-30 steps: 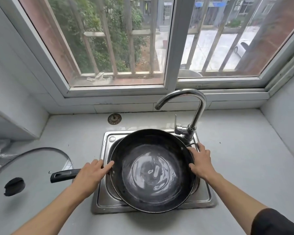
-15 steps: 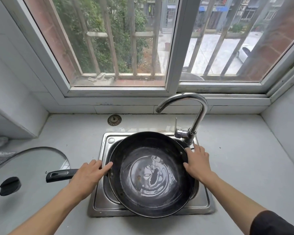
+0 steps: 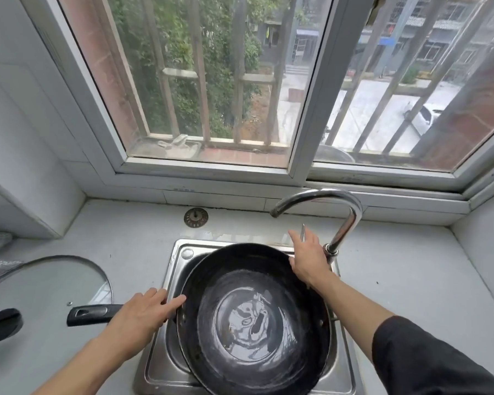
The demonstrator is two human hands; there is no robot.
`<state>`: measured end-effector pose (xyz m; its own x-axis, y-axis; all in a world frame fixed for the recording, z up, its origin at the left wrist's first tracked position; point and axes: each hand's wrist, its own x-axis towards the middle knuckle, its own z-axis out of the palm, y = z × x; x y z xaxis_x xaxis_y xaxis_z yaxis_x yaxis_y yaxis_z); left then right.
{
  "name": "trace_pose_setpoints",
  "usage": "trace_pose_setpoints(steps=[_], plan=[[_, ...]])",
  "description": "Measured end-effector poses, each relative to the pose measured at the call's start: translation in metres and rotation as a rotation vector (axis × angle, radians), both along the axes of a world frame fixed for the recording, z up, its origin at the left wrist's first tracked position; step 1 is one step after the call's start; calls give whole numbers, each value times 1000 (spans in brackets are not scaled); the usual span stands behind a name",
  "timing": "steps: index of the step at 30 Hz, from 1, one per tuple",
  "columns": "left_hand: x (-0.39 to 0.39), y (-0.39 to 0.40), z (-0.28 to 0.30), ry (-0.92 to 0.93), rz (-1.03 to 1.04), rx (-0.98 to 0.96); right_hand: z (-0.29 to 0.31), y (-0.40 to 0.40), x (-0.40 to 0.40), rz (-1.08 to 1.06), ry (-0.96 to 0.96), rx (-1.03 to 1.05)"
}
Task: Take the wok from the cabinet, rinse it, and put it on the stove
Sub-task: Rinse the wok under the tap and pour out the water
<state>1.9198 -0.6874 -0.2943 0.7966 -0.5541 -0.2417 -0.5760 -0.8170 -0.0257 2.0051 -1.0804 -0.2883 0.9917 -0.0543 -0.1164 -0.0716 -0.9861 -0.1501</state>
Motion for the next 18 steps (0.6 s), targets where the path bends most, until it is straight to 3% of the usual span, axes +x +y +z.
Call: trace_pose_setpoints(steps=[9,18], plan=[[-1,-1,8,-3,11,11,-15,-3,16,-5,-7,112],[0,-1,5,-32,18,-33,-18,-3,17,95,-15,12]])
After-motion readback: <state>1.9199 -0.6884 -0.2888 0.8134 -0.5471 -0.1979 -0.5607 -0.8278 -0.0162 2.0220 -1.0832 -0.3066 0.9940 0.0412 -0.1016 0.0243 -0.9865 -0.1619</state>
